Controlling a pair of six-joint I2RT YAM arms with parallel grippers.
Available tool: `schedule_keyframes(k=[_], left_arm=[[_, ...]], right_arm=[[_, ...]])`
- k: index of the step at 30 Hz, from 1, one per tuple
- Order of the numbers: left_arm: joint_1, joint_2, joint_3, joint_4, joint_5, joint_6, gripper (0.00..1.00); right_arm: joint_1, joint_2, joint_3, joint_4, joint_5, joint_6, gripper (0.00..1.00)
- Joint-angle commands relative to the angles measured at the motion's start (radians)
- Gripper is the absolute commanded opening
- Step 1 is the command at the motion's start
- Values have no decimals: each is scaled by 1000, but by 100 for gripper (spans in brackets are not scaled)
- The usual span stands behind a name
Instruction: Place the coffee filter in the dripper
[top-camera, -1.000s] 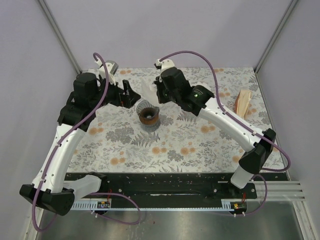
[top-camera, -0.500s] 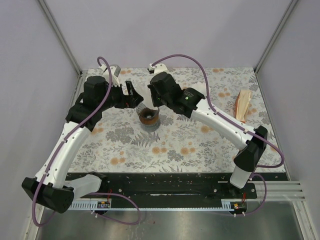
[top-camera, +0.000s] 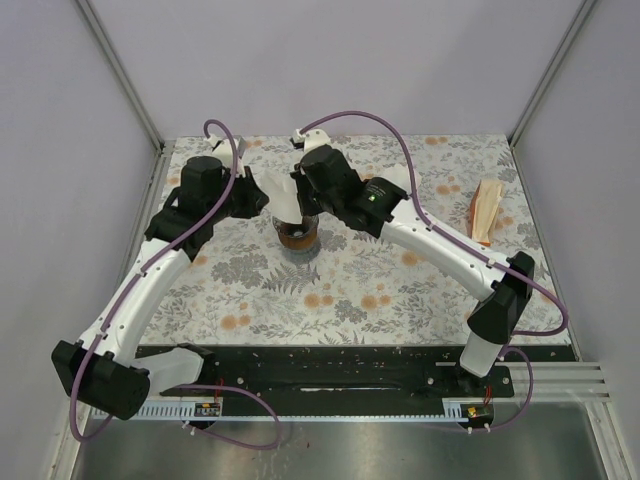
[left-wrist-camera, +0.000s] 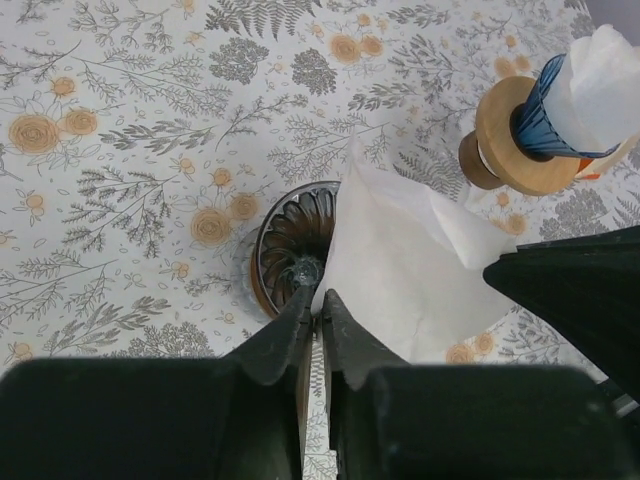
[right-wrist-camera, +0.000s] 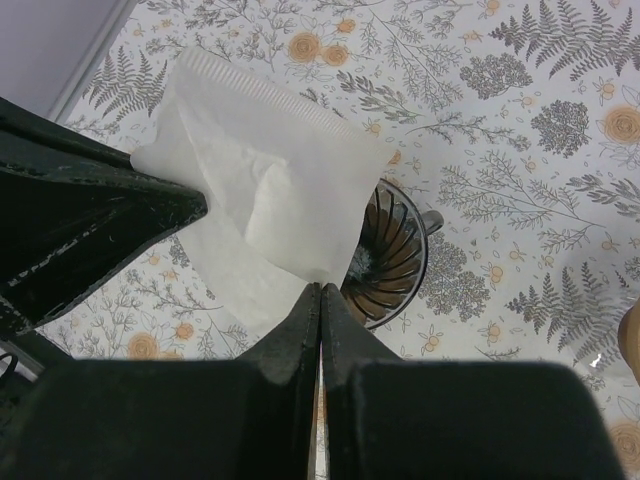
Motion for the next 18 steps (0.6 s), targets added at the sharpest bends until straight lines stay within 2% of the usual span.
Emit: schedule_keyframes(k=[1,2,10,12,13,18], left_arm=[[-5,-6,-2,68,-68,73,5],[-5,-6,-2,63,-71,88,0],[-23,58,41,-56,-14,194,0],[-29,88,57,-92,9,199,0],[-34,97,62,-102,18,196,0],[-35,106,77,-107,87,166,0]], right_arm=[[5,-38,-7,35,-11,10,0],[-1,-41,-12,35,-17,8,0],[-78,-18,-36,41,-209,-15,0],[-78,-20,-54,72,-212,-41,13],[-78,-18,-67,95,-214,-53,17],[-78,9,-99,156,-230,-84,27]])
